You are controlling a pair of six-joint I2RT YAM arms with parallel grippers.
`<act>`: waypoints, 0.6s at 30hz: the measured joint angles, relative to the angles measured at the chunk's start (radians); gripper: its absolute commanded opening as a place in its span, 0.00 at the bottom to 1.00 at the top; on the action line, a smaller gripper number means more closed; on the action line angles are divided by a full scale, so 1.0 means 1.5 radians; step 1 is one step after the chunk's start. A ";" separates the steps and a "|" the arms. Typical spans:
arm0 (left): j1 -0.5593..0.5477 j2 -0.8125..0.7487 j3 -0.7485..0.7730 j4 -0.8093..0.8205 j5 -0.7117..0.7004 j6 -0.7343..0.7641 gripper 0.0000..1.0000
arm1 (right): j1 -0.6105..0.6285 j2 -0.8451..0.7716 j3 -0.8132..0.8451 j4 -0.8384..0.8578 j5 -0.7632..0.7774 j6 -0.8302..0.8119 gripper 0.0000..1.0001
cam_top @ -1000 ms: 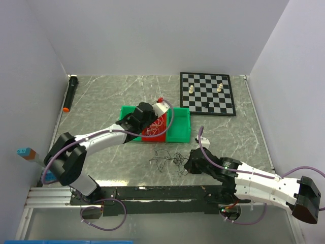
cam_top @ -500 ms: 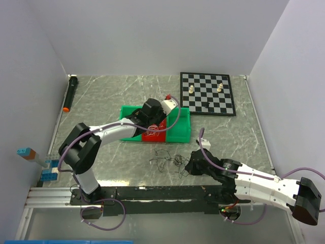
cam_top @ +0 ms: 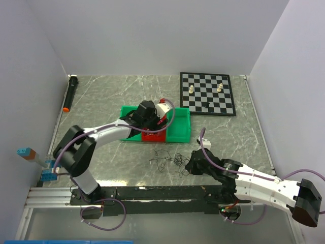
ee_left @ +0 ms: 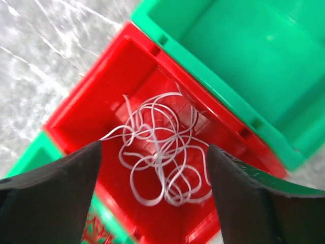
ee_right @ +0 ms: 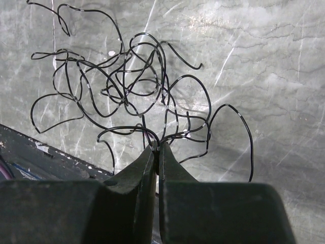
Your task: Untangle the cables
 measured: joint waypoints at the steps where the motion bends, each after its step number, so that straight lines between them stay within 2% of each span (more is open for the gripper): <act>1: 0.000 -0.016 0.000 -0.012 0.002 0.003 0.95 | 0.000 0.000 0.000 0.000 0.000 -0.001 0.00; 3: 0.000 -0.055 0.004 -0.039 0.009 0.011 0.99 | 0.000 0.000 0.001 0.000 -0.001 -0.002 0.00; 5: 0.000 -0.094 0.013 -0.065 0.019 0.014 0.97 | 0.000 0.000 0.001 -0.001 -0.002 -0.004 0.00; 9: 0.001 -0.180 0.023 -0.106 0.065 0.028 0.99 | 0.000 -0.001 0.001 -0.004 -0.002 -0.006 0.00; 15: -0.034 -0.268 -0.011 -0.163 0.191 0.092 0.83 | -0.002 -0.005 0.002 -0.008 -0.002 -0.006 0.00; 18: -0.079 -0.259 -0.049 -0.202 0.253 0.153 0.81 | -0.003 -0.004 0.002 -0.012 -0.002 -0.006 0.00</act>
